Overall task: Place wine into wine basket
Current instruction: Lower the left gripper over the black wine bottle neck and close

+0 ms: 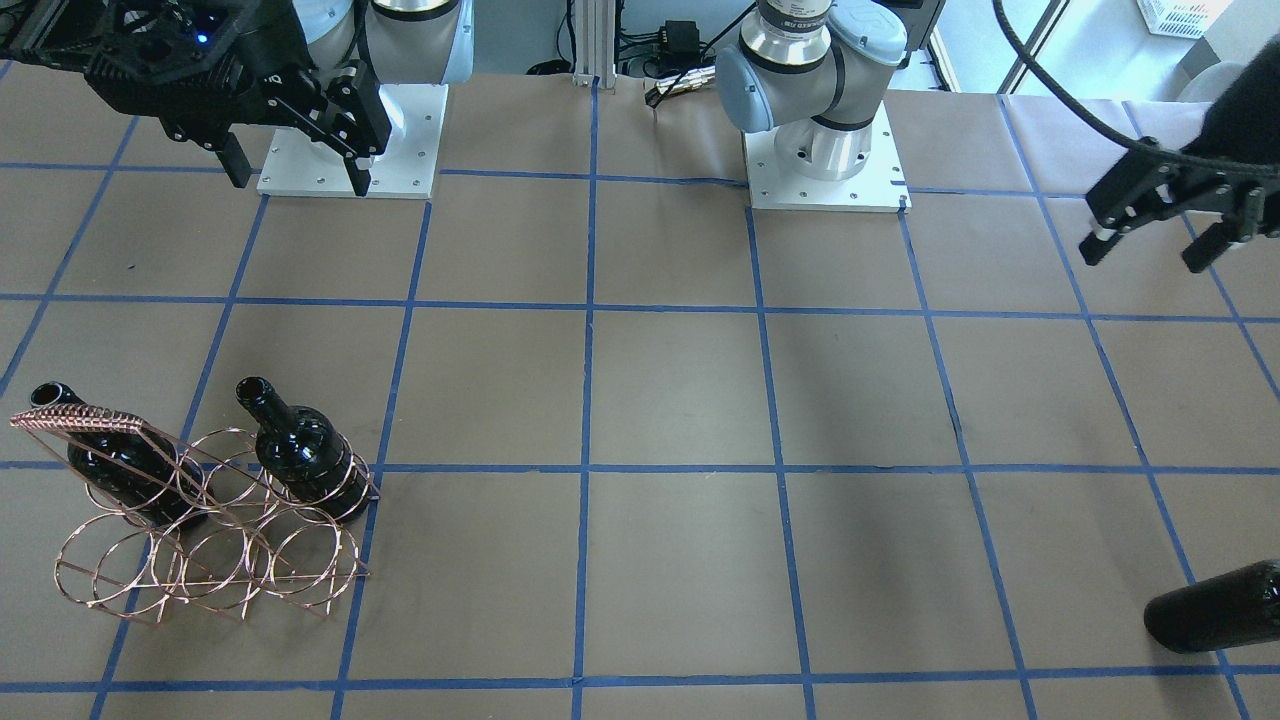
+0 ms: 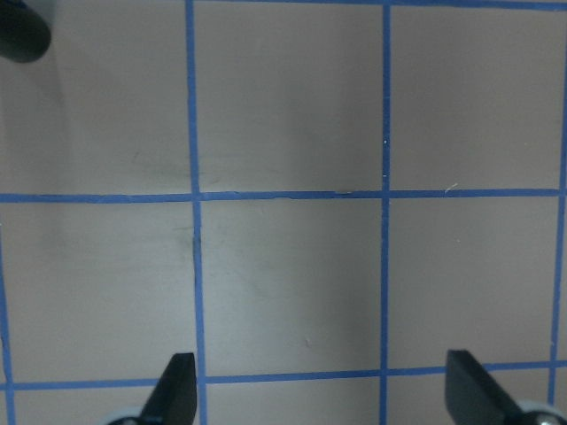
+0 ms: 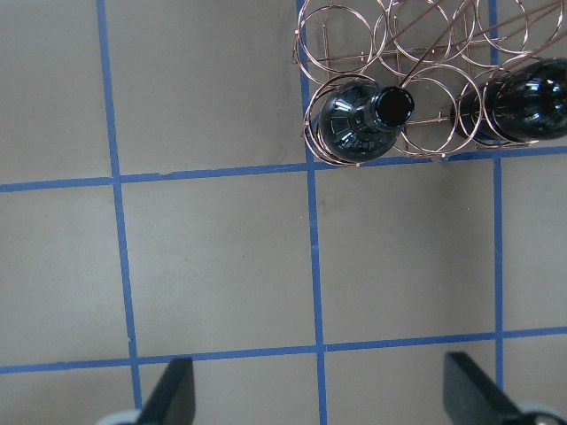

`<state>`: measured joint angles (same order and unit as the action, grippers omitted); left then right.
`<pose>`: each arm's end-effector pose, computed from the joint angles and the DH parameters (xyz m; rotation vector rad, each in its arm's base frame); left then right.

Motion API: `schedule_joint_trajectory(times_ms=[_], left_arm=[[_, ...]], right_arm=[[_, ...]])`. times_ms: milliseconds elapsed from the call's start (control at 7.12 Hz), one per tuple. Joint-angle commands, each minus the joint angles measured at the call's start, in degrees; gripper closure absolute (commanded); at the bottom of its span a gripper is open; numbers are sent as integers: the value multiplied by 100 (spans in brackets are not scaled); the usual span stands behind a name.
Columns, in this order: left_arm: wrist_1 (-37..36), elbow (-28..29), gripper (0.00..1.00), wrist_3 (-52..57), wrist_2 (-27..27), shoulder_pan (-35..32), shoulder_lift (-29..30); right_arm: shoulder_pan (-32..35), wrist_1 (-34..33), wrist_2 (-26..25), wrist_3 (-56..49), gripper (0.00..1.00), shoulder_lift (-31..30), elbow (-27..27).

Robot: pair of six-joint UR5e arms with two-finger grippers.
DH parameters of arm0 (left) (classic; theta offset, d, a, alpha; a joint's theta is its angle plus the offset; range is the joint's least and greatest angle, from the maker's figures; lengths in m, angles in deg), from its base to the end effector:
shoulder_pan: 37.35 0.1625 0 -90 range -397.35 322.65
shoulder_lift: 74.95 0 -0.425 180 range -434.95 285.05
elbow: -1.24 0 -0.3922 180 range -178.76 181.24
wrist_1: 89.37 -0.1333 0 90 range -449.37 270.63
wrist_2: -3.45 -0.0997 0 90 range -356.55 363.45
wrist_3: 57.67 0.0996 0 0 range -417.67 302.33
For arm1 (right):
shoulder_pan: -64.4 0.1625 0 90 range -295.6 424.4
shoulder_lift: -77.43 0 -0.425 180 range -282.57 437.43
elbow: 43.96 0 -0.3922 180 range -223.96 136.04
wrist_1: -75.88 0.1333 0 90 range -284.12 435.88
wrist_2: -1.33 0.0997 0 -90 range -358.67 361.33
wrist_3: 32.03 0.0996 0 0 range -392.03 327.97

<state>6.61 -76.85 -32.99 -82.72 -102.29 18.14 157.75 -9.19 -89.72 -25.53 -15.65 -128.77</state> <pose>0.0913 -0.5258 0.5527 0.0077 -3.0997 0.1133 0.1588 -0.4621 0.5497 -0.0868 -3.1258 0.0933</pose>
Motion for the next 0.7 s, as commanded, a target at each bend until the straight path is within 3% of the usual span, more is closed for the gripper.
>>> schedule_joint_trajectory(times_ms=[0,281,562], left_arm=[[26,714,0,656,-234,445,787],[-44,1346,0,1175,-234,736,1524],[-769,1525,0,1693,-234,876,2132]], right_arm=[[0,-1,0,0,0,0,0],[0,8,-26,-9,0,-9,0],[0,17,-26,-9,0,-18,0]])
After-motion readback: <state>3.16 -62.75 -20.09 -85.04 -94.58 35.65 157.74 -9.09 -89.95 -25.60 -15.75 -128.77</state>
